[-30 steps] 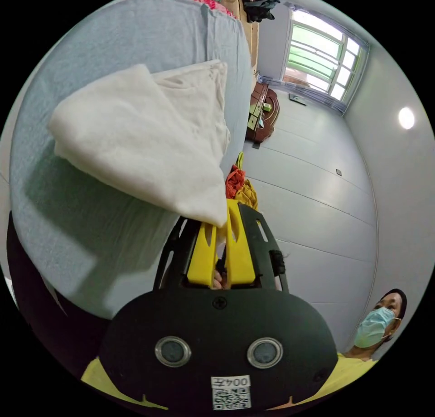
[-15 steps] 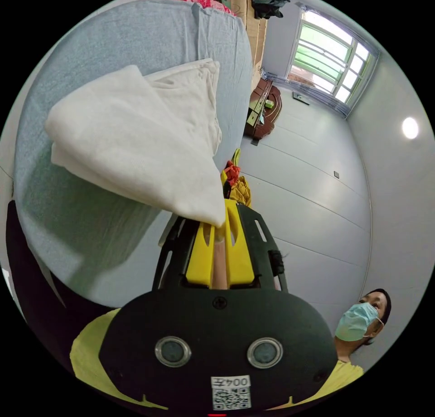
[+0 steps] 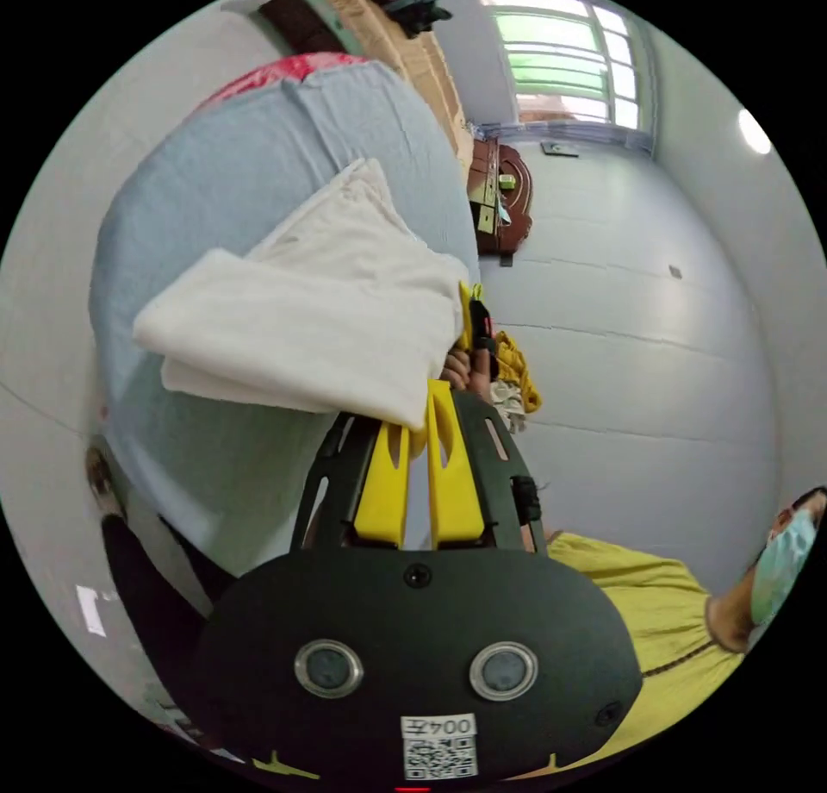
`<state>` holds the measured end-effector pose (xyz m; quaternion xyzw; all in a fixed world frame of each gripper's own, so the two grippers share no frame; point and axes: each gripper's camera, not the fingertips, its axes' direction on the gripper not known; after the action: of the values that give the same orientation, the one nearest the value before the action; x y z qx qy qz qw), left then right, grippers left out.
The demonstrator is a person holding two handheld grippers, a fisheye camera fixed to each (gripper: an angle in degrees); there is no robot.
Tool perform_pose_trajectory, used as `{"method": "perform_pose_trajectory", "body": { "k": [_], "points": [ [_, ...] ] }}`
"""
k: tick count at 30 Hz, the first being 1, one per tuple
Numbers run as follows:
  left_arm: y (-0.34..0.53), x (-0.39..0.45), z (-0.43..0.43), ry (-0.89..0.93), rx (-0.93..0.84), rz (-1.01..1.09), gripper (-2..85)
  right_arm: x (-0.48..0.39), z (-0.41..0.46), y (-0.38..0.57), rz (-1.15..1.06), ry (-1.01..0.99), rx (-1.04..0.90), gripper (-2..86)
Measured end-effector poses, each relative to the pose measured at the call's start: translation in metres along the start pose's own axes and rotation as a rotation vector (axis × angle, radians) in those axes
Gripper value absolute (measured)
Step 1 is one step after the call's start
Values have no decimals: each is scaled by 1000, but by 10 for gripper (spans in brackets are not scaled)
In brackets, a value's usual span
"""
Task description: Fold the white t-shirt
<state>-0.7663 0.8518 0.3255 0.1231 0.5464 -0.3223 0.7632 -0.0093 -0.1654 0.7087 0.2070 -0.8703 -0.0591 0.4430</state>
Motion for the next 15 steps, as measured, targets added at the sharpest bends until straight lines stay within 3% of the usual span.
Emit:
{"method": "perform_pose_trajectory", "body": {
  "k": [8,15],
  "points": [
    [96,13,-128,70,149,136,59,-58,169,54,-207,-53,-114,46],
    [218,-16,-268,80,257,141,61,-61,410,161,-240,-141,-269,45]
  ]
}}
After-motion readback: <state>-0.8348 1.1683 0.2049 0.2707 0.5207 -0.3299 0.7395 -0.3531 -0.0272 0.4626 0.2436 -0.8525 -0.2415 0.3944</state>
